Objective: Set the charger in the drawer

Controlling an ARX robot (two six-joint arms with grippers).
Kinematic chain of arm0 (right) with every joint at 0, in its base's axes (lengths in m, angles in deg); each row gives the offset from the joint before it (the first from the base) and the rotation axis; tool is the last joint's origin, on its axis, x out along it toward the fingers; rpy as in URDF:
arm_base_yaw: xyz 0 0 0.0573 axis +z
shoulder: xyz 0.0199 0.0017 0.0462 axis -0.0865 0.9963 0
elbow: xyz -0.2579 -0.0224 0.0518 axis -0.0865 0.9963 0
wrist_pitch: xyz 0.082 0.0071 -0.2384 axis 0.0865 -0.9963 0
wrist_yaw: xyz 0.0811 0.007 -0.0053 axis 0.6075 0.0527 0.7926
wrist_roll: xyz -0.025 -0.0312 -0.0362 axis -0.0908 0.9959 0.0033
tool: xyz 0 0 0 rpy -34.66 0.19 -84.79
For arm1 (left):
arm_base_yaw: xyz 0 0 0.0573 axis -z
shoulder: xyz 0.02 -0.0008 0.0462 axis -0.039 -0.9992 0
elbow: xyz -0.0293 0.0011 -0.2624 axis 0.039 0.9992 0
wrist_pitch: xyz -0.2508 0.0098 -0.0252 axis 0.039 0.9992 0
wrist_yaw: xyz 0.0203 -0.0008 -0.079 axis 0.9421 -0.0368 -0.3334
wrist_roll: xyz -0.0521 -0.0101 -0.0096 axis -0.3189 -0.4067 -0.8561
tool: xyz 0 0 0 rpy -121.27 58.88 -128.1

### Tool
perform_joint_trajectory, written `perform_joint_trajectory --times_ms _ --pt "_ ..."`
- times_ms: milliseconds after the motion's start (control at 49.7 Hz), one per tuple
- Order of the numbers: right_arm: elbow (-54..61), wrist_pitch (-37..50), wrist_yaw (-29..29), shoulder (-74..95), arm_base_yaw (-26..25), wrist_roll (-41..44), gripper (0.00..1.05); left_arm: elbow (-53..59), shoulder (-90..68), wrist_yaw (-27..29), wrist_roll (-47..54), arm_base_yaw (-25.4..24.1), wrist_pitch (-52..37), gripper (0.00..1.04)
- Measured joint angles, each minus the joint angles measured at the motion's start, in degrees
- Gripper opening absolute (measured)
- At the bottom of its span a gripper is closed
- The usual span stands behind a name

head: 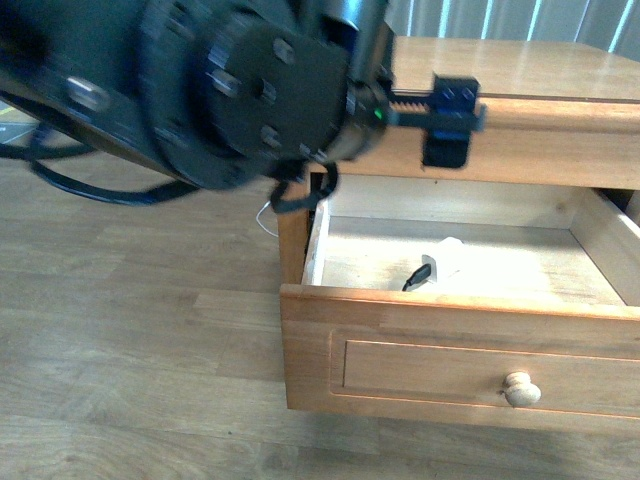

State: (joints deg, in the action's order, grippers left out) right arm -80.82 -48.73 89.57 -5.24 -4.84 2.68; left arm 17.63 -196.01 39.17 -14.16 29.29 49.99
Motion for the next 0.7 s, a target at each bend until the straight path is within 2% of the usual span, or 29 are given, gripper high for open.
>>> perform_joint_trajectory --times_ms 382,543,704 --pt "0.00 0.00 0.00 0.00 0.00 0.00 0.97 22.47 28.46 -1.53 2.67 -9.44 -0.42 0.99" --pt "0.00 0.00 0.00 0.00 0.00 0.00 0.97 32.83 43.52 -2.38 1.77 -12.48 3.04 0.99" --pt "0.00 0.00 0.00 0.00 0.00 0.00 0.97 43.23 60.98 -2.05 0.02 -15.54 11.02 0.99"
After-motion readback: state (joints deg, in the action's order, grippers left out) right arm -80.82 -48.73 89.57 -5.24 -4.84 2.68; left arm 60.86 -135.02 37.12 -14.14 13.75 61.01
